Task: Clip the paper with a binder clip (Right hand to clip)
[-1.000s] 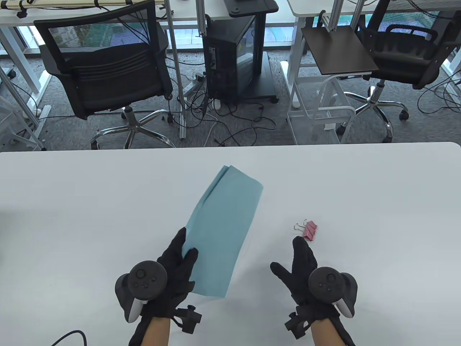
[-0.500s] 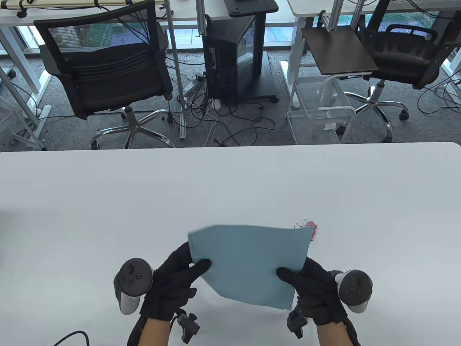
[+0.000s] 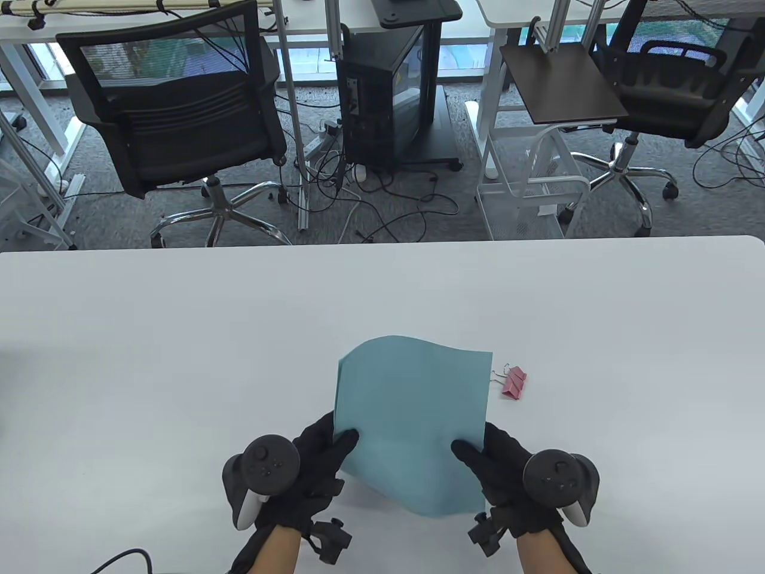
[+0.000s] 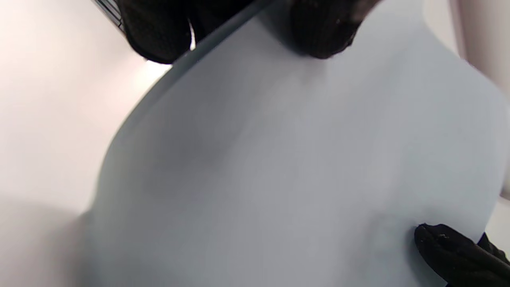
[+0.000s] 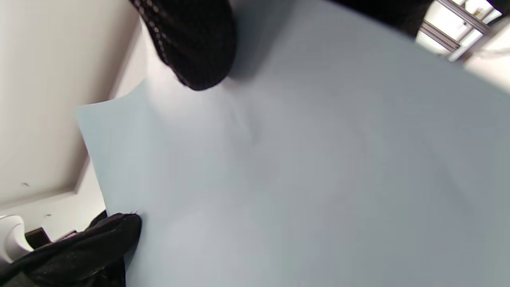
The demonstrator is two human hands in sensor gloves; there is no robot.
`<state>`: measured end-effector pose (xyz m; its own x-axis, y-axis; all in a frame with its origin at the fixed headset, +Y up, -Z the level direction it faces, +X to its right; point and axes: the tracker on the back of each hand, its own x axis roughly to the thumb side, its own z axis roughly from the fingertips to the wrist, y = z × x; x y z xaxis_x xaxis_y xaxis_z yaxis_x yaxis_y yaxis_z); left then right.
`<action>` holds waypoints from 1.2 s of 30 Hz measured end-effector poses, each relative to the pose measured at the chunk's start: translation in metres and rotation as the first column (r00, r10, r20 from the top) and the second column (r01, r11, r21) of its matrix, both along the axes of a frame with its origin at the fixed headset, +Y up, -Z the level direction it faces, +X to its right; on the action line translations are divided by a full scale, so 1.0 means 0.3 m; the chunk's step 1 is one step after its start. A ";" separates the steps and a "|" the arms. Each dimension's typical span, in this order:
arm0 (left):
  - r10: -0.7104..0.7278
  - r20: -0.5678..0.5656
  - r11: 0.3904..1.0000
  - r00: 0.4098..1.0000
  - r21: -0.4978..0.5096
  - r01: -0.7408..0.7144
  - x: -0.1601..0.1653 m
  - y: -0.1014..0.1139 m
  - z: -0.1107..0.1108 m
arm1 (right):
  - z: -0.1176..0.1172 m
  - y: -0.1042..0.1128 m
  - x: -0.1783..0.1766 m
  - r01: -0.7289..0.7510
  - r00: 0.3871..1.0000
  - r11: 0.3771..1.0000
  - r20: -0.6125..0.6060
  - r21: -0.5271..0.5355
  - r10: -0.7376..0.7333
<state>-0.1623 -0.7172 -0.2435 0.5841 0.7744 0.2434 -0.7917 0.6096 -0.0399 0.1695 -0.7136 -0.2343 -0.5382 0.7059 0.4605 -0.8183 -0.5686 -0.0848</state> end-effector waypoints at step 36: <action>-0.683 -0.121 0.683 0.720 0.242 0.689 0.066 0.284 0.130 | 0.015 0.069 0.030 -0.126 0.976 0.992 -0.182 -0.033 0.118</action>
<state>-0.1424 -0.6319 -0.2044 0.9338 0.0673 0.3513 -0.1467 0.9678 0.2047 0.1786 -0.6929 -0.2297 -0.5328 0.6621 0.5270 -0.7424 -0.6646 0.0843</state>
